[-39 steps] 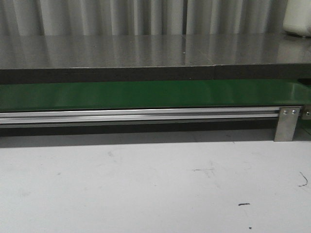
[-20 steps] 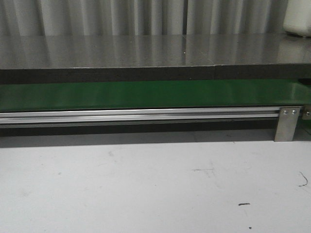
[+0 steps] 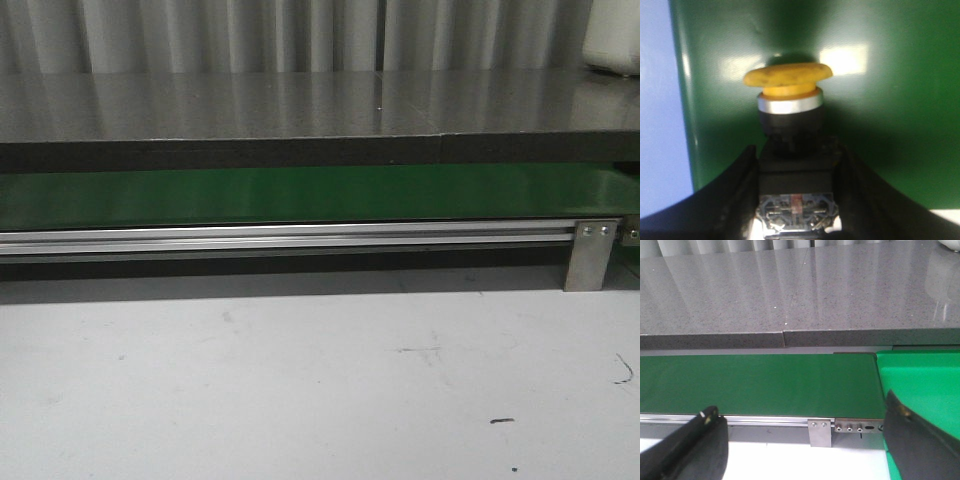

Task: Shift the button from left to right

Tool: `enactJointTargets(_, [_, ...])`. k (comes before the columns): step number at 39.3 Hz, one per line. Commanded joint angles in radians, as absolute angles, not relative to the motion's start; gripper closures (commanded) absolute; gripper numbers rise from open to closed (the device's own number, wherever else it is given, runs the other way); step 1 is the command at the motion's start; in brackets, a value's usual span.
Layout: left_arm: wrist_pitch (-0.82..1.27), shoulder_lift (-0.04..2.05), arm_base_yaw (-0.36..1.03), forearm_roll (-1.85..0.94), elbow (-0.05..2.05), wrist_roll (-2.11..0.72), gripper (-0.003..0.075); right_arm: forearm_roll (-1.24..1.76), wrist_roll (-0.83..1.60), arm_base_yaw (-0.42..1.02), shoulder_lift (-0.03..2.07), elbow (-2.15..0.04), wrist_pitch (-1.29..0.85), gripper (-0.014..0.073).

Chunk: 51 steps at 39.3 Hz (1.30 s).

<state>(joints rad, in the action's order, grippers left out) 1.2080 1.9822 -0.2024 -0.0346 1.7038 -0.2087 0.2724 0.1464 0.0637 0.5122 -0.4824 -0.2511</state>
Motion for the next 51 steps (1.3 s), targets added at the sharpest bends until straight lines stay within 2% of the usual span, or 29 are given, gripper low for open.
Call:
enactJointTargets(1, [1.171,1.923,-0.199,-0.069,1.723,-0.199,0.0538,0.281,0.15,0.056,0.52,-0.52,-0.171,-0.0052])
enactJointTargets(4, [1.175,1.923,-0.199,-0.072,1.723,-0.199,0.0459,0.281,0.15,0.056,0.52,-0.52,-0.171,-0.0052])
enactJointTargets(8, [1.193,1.923,-0.199,-0.072,1.723,-0.199,0.0291,0.281,0.15,0.056,0.52,-0.52,-0.171,-0.0052])
enactJointTargets(11, [1.213,1.923,-0.199,-0.072,1.723,-0.199,0.0195,0.281,0.15,0.056,0.52,-0.52,-0.171,-0.0052])
enactJointTargets(13, [1.231,1.923,-0.199,-0.072,1.725,-0.199,0.0158,0.281,0.15,0.056,0.52,-0.52,-0.171,-0.0052])
enactJointTargets(24, [1.284,1.87,-0.173,-0.139,1.831,-0.199,0.0159,0.281,0.15,0.056,0.52,-0.52,-0.171,-0.0052])
enactJointTargets(28, [1.284,1.83,-0.14,-0.122,1.849,-0.199,0.0236,0.281,0.15,0.056,0.52,-0.52,-0.171,-0.0052])
enactJointTargets(36, [1.284,1.776,-0.082,-0.106,1.853,-0.199,0.0674,0.281,0.15,0.056,0.52,-0.52,-0.171,-0.0052])
enactJointTargets(38, [1.284,1.768,-0.075,-0.109,1.849,-0.199,0.0739,0.281,0.15,0.056,0.52,-0.52,-0.171,-0.0052])
enactJointTargets(46, [1.278,1.635,-0.061,-0.092,1.707,-0.197,0.0741,0.281,0.15,0.056,0.52,-0.52,-0.171,-0.0052])
enactJointTargets(51, [1.157,1.484,-0.061,-0.046,1.54,-0.197,0.0741,0.281,0.15,0.056,0.52,-0.52,-0.171,-0.0052])
